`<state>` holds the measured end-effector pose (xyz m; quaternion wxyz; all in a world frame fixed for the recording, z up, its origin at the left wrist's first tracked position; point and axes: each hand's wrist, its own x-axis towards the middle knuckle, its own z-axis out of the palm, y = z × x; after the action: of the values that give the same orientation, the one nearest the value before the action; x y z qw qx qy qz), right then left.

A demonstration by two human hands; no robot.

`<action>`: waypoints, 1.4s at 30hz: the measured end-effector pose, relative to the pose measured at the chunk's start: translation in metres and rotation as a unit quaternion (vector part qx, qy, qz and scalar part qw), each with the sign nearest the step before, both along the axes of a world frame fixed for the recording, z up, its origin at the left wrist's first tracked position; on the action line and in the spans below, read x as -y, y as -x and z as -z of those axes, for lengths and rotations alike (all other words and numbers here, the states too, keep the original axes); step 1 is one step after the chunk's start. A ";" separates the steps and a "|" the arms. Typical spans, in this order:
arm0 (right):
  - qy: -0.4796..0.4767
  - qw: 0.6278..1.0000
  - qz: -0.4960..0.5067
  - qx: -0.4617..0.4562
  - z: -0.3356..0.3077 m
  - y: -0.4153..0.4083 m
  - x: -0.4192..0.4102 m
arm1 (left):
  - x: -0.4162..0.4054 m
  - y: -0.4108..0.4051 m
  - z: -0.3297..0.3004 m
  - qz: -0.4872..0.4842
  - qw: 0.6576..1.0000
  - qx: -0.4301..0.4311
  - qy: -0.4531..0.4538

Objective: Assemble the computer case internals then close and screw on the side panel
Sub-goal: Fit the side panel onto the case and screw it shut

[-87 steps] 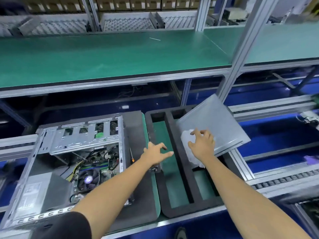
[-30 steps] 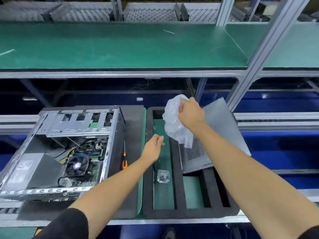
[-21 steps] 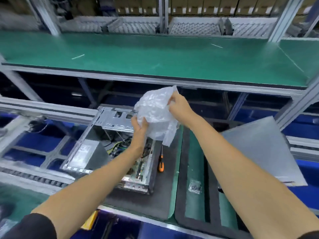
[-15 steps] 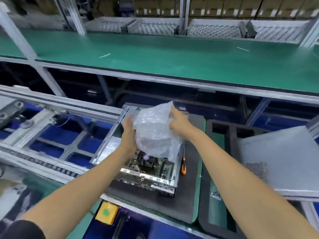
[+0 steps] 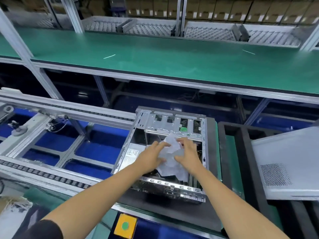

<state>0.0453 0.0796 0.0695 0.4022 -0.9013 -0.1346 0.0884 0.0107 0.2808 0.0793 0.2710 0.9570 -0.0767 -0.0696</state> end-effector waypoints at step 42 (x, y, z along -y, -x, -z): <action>0.362 0.927 0.085 0.055 -0.057 -0.029 -0.020 | -0.034 -0.022 -0.017 -0.255 0.941 0.222 0.003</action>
<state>0.0743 0.0999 0.1268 0.0461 -0.9971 -0.0384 0.0470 0.0324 0.3151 0.0965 0.2582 0.9349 0.1117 0.2162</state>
